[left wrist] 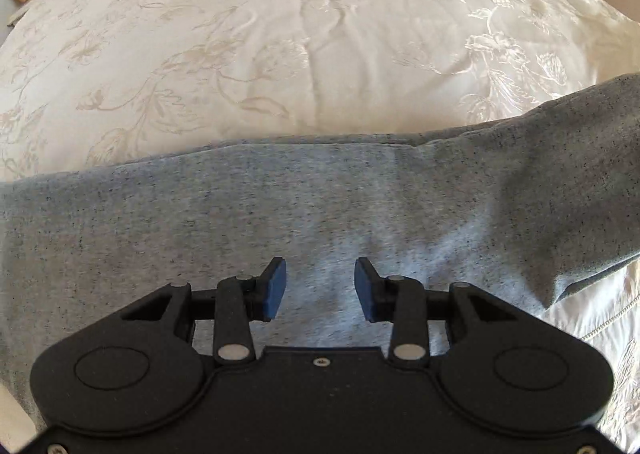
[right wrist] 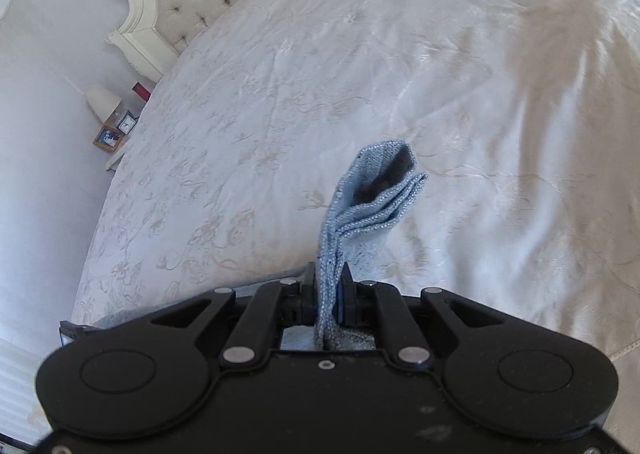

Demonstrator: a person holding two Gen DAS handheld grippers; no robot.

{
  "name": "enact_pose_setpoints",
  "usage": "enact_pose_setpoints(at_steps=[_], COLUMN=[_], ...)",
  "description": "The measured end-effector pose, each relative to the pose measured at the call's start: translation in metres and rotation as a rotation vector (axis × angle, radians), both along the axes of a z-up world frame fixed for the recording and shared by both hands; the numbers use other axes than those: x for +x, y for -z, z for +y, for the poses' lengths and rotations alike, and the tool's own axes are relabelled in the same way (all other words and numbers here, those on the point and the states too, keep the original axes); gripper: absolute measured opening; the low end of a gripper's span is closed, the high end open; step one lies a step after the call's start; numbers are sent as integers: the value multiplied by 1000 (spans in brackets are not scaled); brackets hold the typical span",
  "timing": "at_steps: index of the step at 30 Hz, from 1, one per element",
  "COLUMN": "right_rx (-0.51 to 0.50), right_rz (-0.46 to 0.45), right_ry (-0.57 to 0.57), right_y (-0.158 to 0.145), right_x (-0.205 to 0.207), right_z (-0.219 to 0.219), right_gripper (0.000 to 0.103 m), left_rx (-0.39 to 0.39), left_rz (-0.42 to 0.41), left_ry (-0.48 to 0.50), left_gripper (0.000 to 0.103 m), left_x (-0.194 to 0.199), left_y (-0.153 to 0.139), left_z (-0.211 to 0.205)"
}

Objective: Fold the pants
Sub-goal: 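Lay the folded cuffs down and open the right gripper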

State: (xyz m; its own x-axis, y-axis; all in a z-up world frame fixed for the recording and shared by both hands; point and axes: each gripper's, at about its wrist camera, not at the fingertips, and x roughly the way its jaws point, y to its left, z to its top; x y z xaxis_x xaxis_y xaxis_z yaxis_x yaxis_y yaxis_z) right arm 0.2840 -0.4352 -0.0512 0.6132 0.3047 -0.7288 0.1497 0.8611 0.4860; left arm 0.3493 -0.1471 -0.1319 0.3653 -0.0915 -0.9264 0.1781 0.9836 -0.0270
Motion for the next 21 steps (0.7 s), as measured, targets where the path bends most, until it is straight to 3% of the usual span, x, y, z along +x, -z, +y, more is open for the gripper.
enact_pose_setpoints(at_steps=[6, 9, 13, 17, 21], right_rx=[-77, -134, -199, -217, -215], right_rz=[-23, -15, 48, 68, 23], right_ry=[-128, -206, -295, -358, -406], right_y=[-25, -9, 39, 79, 75], right_x=[7, 12, 20, 24, 18], right_z=[135, 208, 296, 337, 342], right_gripper=[10, 10, 11, 24, 26], left_rx=[-50, -43, -21, -10, -10], left_rz=[10, 3, 1, 6, 0], left_ry=[-41, -47, -64, -111, -145], left_gripper=[45, 45, 45, 45, 45], left_x=[-7, -10, -13, -13, -14], left_y=[-5, -7, -7, -4, -5], left_z=[78, 115, 162, 198, 214])
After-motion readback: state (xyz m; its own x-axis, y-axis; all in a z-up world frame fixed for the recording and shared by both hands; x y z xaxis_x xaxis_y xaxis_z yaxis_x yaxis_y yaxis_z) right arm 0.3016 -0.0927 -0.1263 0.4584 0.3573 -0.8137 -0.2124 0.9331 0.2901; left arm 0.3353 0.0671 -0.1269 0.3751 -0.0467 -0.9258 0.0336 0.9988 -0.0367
